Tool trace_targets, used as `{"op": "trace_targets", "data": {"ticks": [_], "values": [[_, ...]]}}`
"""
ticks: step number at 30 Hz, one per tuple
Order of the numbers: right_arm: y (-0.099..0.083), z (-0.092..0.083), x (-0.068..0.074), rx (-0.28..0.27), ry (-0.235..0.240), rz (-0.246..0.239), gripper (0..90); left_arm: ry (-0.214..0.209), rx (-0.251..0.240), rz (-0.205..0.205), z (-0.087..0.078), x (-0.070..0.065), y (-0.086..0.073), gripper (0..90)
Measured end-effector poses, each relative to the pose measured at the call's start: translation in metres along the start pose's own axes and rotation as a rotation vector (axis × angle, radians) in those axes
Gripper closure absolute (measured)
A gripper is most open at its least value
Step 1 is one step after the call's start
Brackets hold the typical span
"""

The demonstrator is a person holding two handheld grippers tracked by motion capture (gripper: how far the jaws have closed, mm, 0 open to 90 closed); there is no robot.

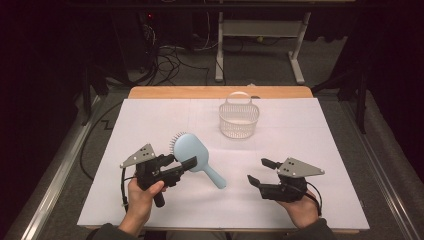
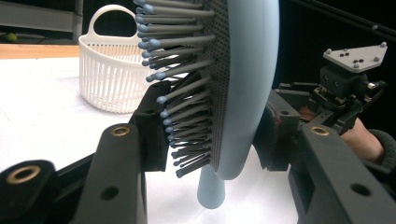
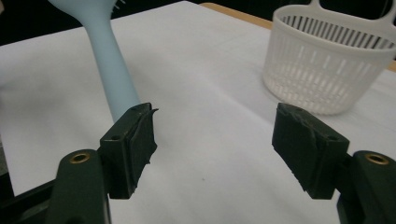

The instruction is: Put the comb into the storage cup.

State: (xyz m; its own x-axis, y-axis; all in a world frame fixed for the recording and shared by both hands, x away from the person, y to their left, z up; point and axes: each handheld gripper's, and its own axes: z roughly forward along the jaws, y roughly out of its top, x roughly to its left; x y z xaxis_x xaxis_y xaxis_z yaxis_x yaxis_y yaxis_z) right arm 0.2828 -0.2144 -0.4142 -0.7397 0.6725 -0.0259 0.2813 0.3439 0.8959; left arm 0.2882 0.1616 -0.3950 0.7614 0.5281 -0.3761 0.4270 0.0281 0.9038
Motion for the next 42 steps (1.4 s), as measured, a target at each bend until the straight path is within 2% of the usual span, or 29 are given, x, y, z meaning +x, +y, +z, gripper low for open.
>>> {"op": "trace_targets", "data": {"ticks": [7, 12, 16, 19, 23, 25, 29, 35, 42], "values": [[-0.012, -0.022, -0.014, -0.024, -0.046, 0.031, 29.6, 0.011, 0.004, 0.011, -0.002, -0.001, 0.004, 53.5], [-0.025, -0.037, -0.022, -0.052, -0.096, 0.044, 29.9, 0.029, -0.013, 0.003, -0.005, 0.002, 0.009, 53.5], [-0.035, -0.047, -0.033, -0.058, -0.115, 0.096, 29.2, 0.035, -0.020, -0.003, -0.006, 0.005, 0.012, 53.5], [-0.044, -0.051, -0.040, -0.069, -0.135, 0.115, 28.9, 0.039, -0.020, -0.001, -0.005, 0.006, 0.015, 53.5], [-0.054, -0.057, -0.047, -0.087, -0.135, 0.155, 25.9, 0.047, -0.019, 0.006, -0.001, 0.008, 0.022, 53.5], [-0.058, -0.061, -0.051, -0.102, -0.134, 0.168, 25.4, 0.041, -0.021, 0.000, 0.001, 0.009, 0.025, 53.5], [-0.067, -0.068, -0.055, -0.090, -0.165, 0.181, 24.6, 0.026, -0.025, -0.039, 0.007, 0.015, 0.032, 53.5], [-0.079, -0.076, -0.059, -0.104, -0.178, 0.215, 24.4, 0.046, -0.008, 0.003, 0.018, 0.015, 0.044, 53.5], [-0.082, -0.075, -0.059, -0.098, -0.185, 0.211, 24.4, 0.066, 0.009, 0.035, 0.035, 0.015, 0.057, 53.5]]}}
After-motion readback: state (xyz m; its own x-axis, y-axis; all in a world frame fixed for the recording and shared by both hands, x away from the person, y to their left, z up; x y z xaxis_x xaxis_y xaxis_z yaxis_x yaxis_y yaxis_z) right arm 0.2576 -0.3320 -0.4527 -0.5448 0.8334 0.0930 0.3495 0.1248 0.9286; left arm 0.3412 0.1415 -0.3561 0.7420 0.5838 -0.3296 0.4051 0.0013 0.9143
